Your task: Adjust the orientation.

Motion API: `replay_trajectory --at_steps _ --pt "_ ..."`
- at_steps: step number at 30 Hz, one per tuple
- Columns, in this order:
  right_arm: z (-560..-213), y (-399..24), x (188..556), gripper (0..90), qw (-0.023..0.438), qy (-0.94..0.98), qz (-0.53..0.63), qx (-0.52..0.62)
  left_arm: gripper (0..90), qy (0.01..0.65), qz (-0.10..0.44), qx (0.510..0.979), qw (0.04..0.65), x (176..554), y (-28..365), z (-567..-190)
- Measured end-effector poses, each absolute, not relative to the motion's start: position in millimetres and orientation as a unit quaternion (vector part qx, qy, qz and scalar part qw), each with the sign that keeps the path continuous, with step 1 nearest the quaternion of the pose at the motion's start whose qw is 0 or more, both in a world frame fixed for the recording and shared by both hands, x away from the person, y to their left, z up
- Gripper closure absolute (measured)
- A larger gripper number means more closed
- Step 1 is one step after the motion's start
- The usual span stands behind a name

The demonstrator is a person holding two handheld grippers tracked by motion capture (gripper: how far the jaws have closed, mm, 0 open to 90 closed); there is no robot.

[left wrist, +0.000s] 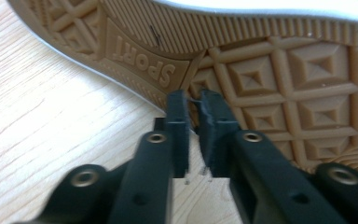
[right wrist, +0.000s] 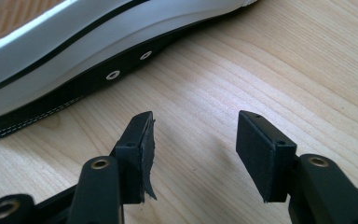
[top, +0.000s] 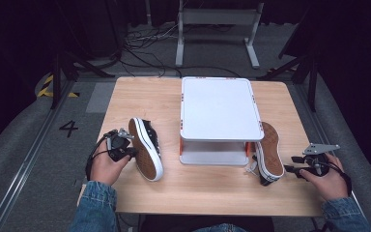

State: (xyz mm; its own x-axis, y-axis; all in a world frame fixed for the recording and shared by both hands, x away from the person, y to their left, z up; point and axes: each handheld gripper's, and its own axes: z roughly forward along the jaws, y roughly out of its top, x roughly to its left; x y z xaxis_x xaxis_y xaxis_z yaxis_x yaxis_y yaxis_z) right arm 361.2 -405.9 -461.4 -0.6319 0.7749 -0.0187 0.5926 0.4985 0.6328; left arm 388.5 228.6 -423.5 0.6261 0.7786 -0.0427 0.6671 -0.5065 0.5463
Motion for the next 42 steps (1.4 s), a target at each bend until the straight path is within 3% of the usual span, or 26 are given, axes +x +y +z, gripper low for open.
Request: replay_trajectory --at_steps 10,22,27,29,35,42 --pt "-460.8 -405.4 359.3 47.8 0.153 0.852 0.298 0.403 75.0 0.397 0.121 0.849 0.326 397.0 216.1 -382.5" --pt "-463.6 -403.4 357.7 47.8 0.153 0.856 0.292 0.398 79.3 0.393 0.102 0.877 0.258 411.0 196.9 -392.8" --pt "-463.1 -403.4 357.9 47.6 0.153 0.855 0.294 0.398 80.3 0.400 0.086 0.873 0.265 410.5 203.7 -398.0" --pt "-462.9 -403.1 358.3 47.5 0.154 0.855 0.294 0.398 79.7 0.407 0.099 0.879 0.226 410.6 206.1 -402.5" --pt "-462.2 -402.6 359.9 47.4 0.155 0.856 0.294 0.397 78.2 0.407 0.100 0.863 0.283 404.5 209.7 -391.8" --pt "-462.4 -402.5 359.3 47.3 0.156 0.855 0.294 0.397 78.7 0.362 0.092 0.870 0.321 405.0 183.3 -376.5"
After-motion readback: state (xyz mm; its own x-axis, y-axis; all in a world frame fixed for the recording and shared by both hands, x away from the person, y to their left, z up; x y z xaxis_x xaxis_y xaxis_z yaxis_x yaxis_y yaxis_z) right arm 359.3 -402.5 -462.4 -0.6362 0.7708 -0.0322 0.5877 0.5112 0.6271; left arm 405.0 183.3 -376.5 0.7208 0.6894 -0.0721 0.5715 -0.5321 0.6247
